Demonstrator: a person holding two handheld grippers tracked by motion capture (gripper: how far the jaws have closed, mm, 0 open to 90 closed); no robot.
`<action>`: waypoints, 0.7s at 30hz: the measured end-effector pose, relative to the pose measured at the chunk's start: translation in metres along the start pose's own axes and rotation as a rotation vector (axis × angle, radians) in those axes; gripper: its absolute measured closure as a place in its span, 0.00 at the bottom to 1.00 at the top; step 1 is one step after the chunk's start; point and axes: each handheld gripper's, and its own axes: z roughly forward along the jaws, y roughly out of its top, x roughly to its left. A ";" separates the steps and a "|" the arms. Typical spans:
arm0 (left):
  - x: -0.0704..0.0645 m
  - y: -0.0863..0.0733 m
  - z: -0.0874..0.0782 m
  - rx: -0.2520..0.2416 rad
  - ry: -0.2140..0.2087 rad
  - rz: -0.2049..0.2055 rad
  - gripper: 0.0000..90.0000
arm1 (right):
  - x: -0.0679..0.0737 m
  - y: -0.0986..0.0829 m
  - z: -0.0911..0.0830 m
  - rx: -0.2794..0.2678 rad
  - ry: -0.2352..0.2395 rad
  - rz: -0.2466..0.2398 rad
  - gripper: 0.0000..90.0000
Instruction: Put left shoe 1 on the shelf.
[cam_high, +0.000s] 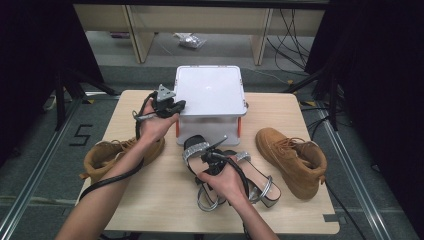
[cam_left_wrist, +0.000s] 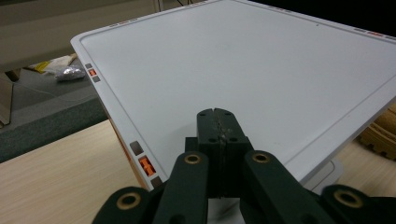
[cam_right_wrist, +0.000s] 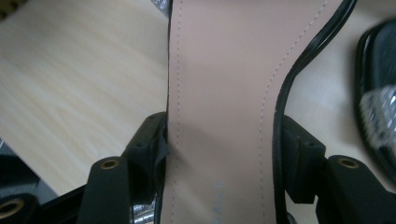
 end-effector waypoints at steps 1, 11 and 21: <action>0.000 0.000 0.000 0.000 0.000 -0.002 0.99 | -0.005 0.007 0.002 -0.030 0.011 -0.029 0.47; 0.001 0.000 0.000 -0.001 -0.005 -0.007 0.99 | -0.007 0.032 0.005 -0.055 -0.036 0.041 0.48; 0.001 0.000 0.000 -0.003 -0.008 -0.008 0.99 | -0.011 0.046 0.012 -0.065 -0.048 0.043 0.48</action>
